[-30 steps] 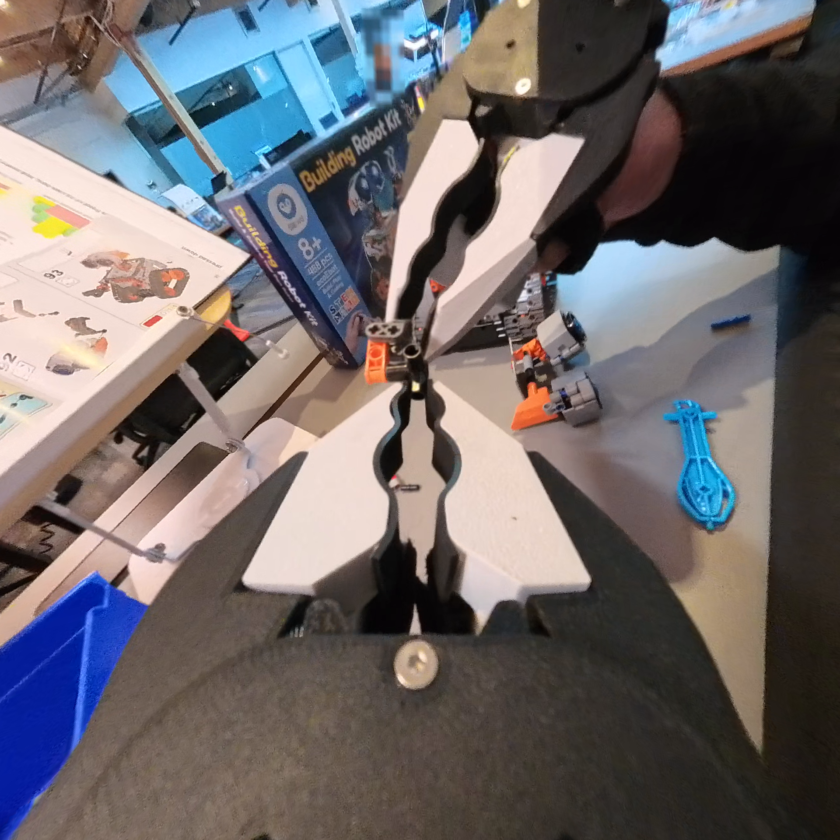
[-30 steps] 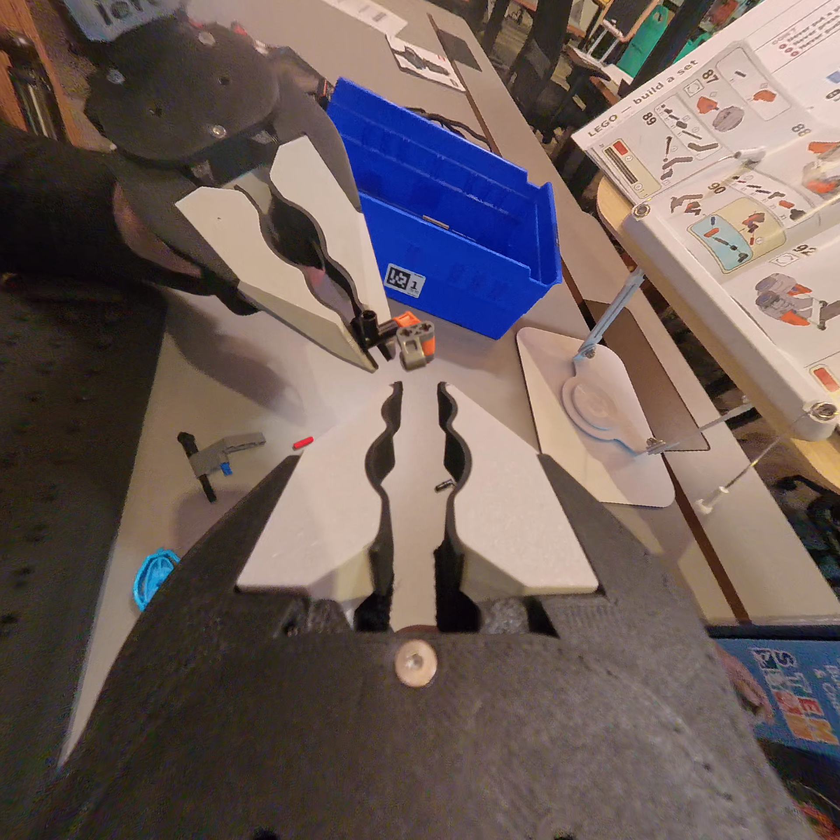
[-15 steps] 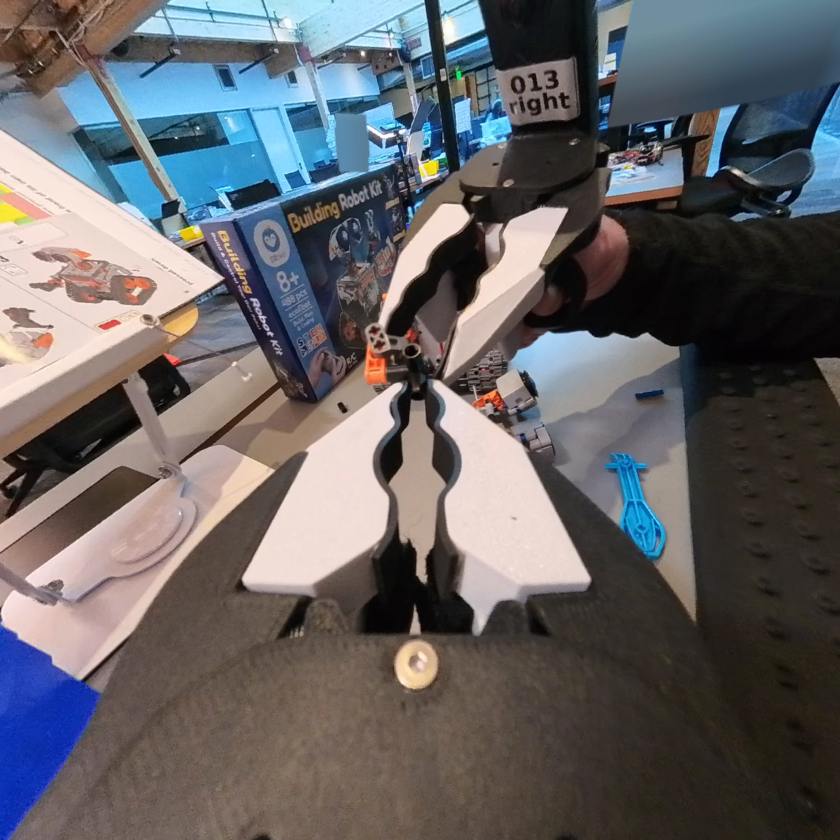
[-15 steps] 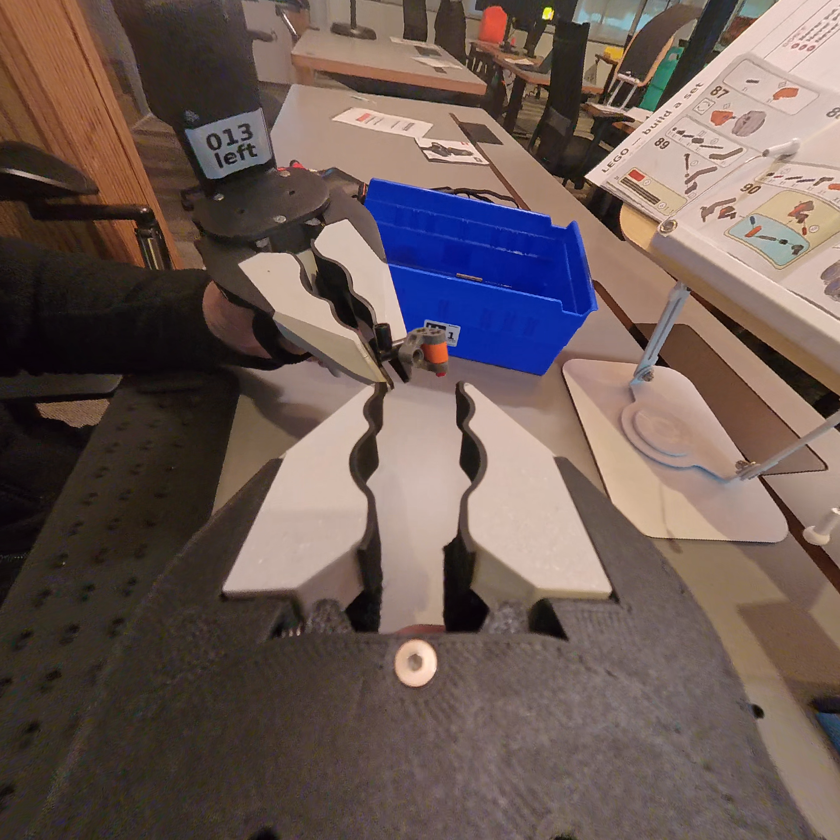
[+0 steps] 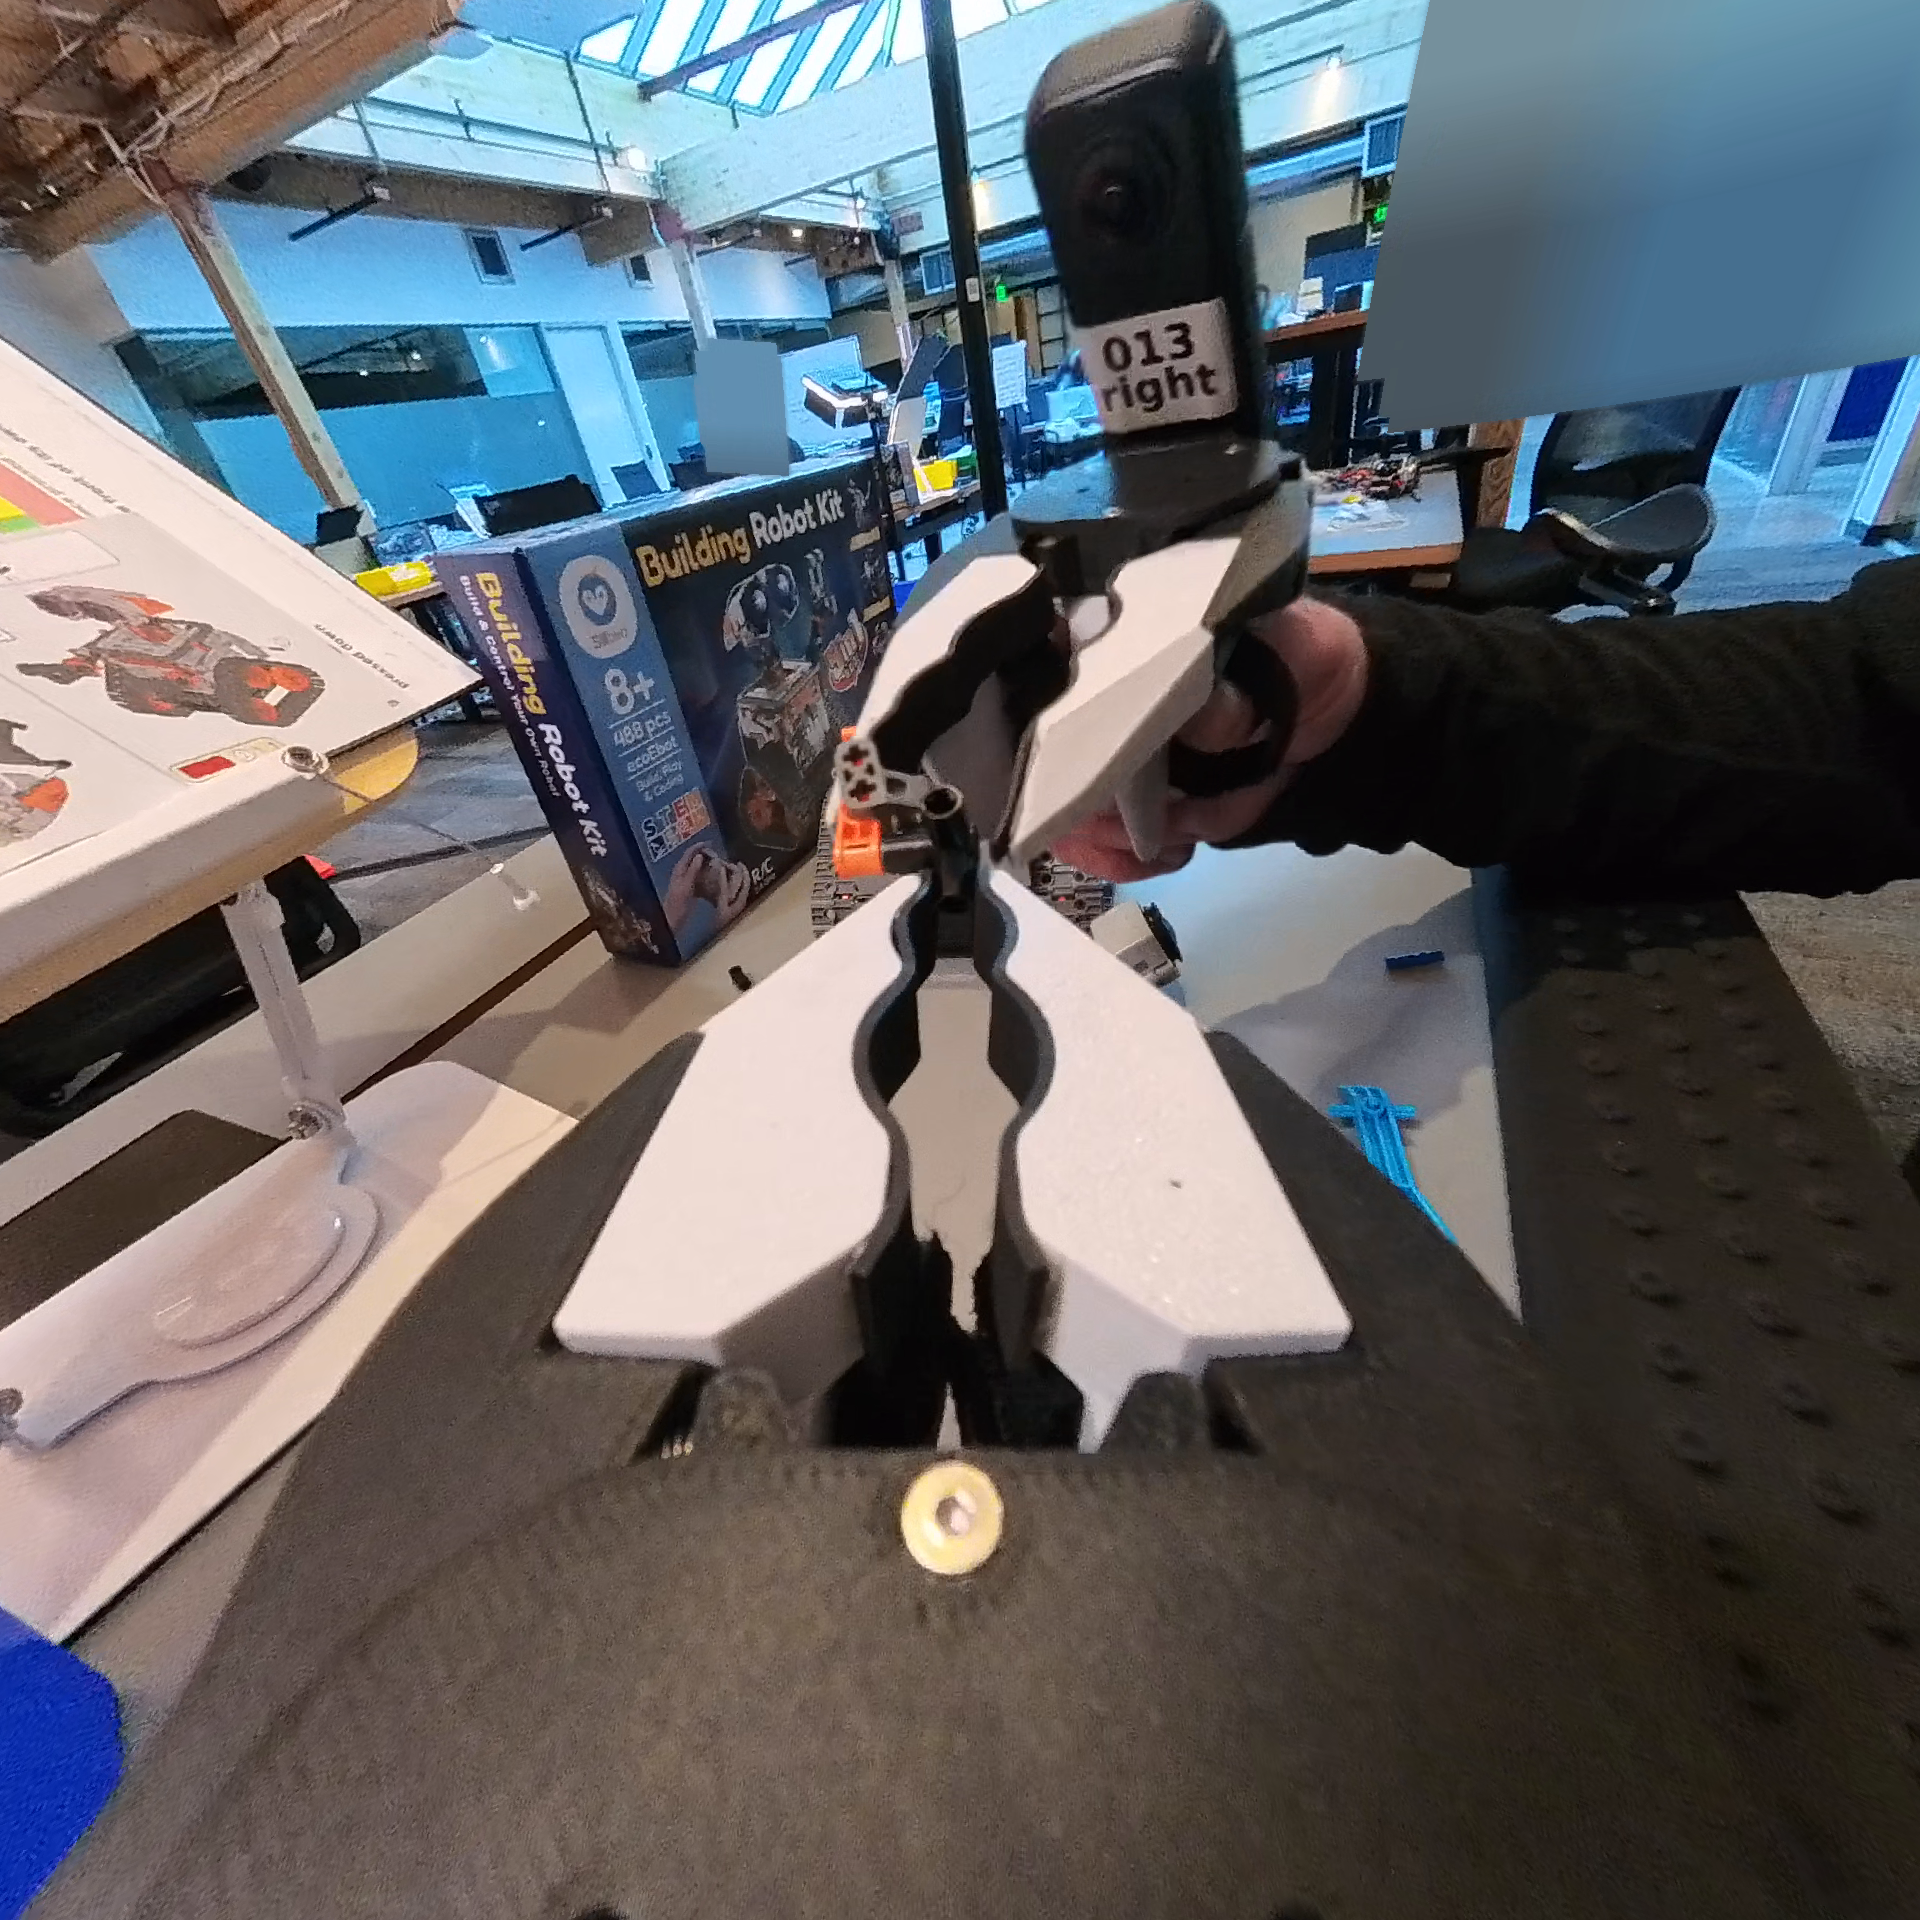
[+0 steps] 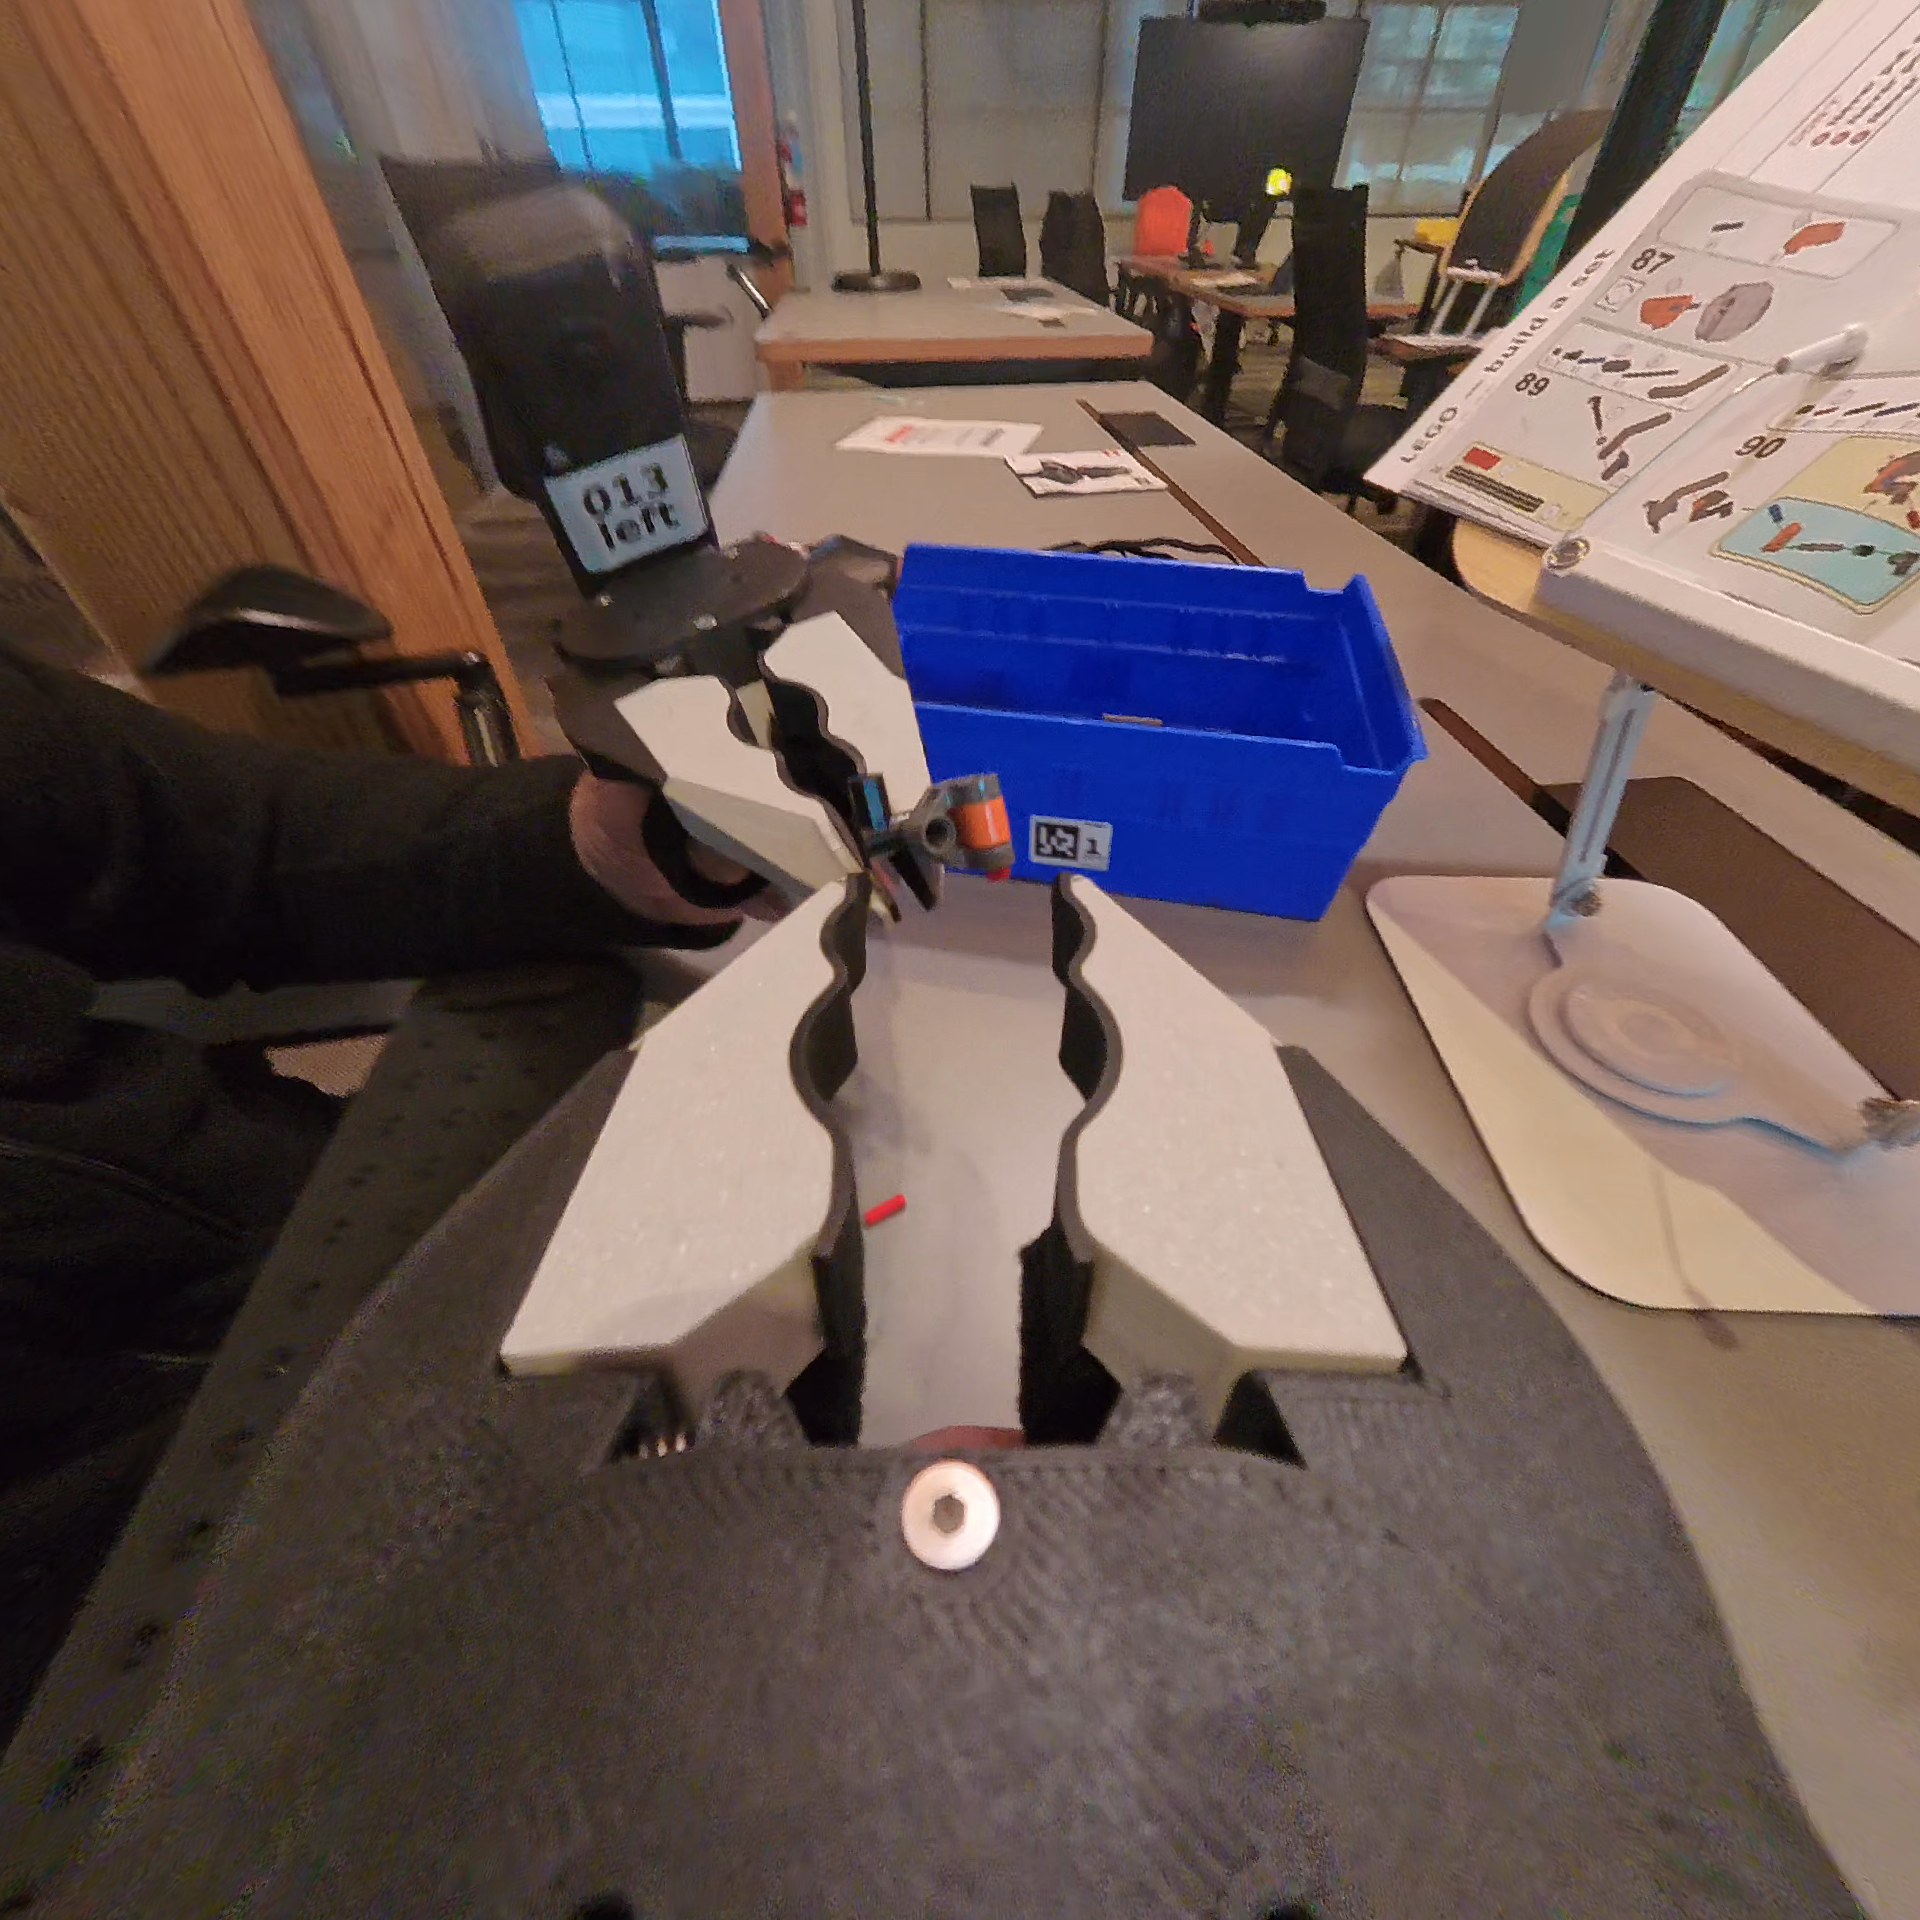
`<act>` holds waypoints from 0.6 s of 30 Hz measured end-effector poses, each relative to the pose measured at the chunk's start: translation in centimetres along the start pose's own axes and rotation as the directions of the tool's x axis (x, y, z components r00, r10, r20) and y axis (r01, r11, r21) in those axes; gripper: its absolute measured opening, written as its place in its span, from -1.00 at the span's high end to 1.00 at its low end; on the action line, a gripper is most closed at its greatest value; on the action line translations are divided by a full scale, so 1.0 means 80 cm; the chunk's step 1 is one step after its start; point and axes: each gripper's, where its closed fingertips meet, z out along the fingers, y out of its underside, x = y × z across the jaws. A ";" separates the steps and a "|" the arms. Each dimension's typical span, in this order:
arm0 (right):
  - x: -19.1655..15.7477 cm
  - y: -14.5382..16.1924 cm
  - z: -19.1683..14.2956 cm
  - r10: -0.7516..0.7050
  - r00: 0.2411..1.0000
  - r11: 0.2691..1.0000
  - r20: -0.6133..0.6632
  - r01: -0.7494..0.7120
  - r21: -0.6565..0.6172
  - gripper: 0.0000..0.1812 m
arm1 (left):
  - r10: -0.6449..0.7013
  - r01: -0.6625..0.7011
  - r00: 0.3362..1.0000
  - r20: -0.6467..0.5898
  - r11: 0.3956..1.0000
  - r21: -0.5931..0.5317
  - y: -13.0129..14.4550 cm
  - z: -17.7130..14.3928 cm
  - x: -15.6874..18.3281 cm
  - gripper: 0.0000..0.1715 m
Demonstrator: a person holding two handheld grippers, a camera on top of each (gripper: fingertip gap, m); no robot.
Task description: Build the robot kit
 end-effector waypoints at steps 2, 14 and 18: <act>-0.004 -0.007 -0.002 0.048 0.998 0.998 0.044 -0.050 0.042 0.61 | 0.020 -0.020 1.000 -0.017 1.000 -0.002 0.001 0.001 0.005 0.95; -0.015 -0.007 -0.005 0.021 0.996 0.999 0.088 -0.023 0.024 0.82 | 0.068 -0.068 0.996 -0.054 0.998 0.005 0.001 0.006 0.021 0.95; -0.015 -0.003 -0.006 -0.029 0.998 0.999 0.063 0.030 -0.014 0.82 | 0.071 -0.071 0.996 -0.056 0.997 -0.005 0.005 0.006 0.020 0.94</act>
